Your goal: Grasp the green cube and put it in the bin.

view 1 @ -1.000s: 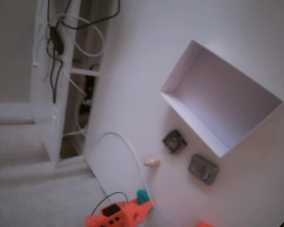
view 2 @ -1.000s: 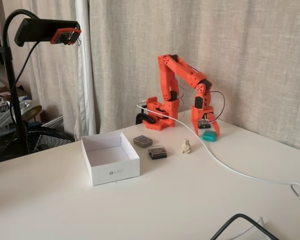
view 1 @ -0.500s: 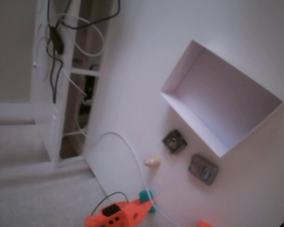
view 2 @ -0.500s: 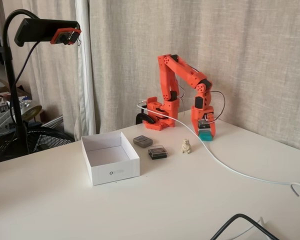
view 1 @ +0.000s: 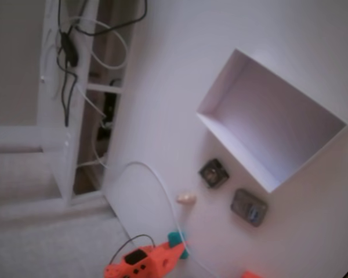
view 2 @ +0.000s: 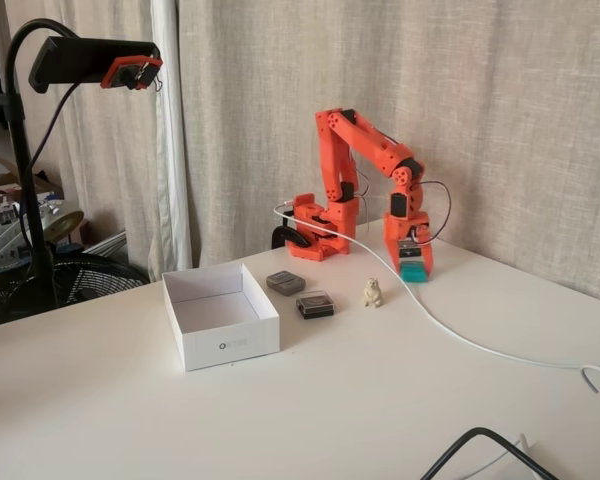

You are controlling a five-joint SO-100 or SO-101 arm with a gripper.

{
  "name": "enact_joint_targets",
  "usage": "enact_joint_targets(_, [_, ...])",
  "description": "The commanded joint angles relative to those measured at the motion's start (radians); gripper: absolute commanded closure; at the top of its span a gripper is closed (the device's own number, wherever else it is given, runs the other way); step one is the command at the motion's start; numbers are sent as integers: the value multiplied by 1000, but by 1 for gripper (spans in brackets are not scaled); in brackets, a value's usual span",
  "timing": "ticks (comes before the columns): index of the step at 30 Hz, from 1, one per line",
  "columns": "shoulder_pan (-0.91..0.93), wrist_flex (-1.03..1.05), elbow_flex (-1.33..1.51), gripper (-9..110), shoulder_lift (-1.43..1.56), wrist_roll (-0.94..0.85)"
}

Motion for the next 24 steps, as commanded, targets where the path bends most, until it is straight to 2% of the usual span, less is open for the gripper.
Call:
enact_joint_targets(1, [9, -51, 0, 110, 28, 2])
enact_joint_targets(7, [34, -238, -8, 110, 141, 3])
enact_joint_targets(14, [164, -505, -17, 110, 318, 5])
enact_joint_targets(18, [313, -615, -34, 110, 417, 6])
enact_joint_targets(24, [667, -635, -8, 110, 515, 0])
